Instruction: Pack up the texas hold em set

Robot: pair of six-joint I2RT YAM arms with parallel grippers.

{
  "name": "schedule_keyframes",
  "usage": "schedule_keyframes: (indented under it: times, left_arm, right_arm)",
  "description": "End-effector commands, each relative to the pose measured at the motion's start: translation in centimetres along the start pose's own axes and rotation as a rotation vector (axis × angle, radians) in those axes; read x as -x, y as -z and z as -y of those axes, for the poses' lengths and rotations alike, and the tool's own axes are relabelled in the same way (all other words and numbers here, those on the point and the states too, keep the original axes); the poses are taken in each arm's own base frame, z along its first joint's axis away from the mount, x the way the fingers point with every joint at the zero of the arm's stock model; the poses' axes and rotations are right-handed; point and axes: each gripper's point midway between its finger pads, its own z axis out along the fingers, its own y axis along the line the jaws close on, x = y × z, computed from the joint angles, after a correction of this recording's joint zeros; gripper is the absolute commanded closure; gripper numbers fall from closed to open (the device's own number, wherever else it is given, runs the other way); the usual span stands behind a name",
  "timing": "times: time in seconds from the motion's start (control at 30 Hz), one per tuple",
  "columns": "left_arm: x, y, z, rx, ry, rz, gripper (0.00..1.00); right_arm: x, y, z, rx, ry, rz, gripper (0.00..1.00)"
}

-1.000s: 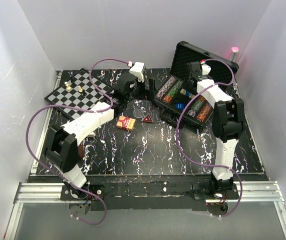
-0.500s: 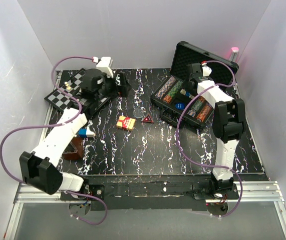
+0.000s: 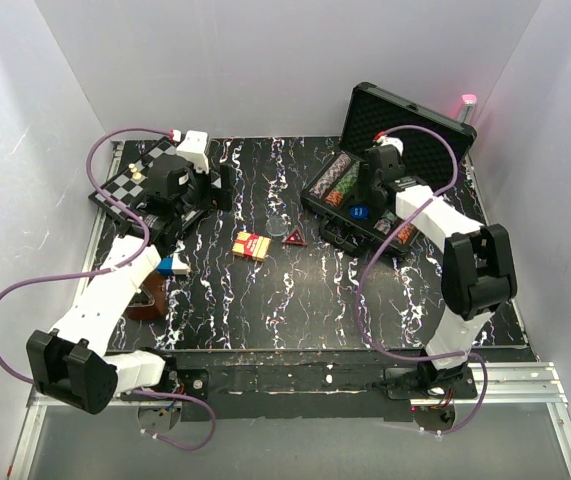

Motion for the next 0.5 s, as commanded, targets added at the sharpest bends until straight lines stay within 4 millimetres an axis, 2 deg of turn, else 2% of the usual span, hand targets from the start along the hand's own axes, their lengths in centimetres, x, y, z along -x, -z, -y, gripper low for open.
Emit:
schedule_keyframes:
  times: [0.0, 0.13, 0.27, 0.37, 0.4, 0.47]
  left_arm:
    - [0.6, 0.8, -1.2, 0.052, -0.024, 0.062, 0.02]
    - [-1.2, 0.2, -0.8, 0.027, -0.003, 0.039, 0.02]
    - [-2.3, -1.2, 1.4, -0.073, 0.077, -0.029, 0.02]
    - [-2.8, -2.0, 0.9, -0.044, 0.083, -0.070, 0.02]
    - [-2.9, -2.0, 0.7, -0.033, 0.080, -0.073, 0.02]
    - [-2.8, -1.6, -0.5, 0.031, 0.061, -0.060, 0.02]
  right_arm:
    - [-0.1, 3.3, -3.6, 0.169, 0.252, 0.092, 0.31]
    - [-3.2, 6.3, -8.1, 0.474, 0.345, 0.068, 0.32]
    - [-4.9, 10.3, -12.9, 0.768, 0.427, 0.039, 0.32]
    - [-5.7, 11.0, -15.7, 0.835, 0.504, 0.034, 0.29]
    - [-6.1, 11.0, -16.6, 0.856, 0.528, 0.032, 0.21]
    - [-7.1, 11.3, -18.7, 0.917, 0.567, 0.015, 0.18]
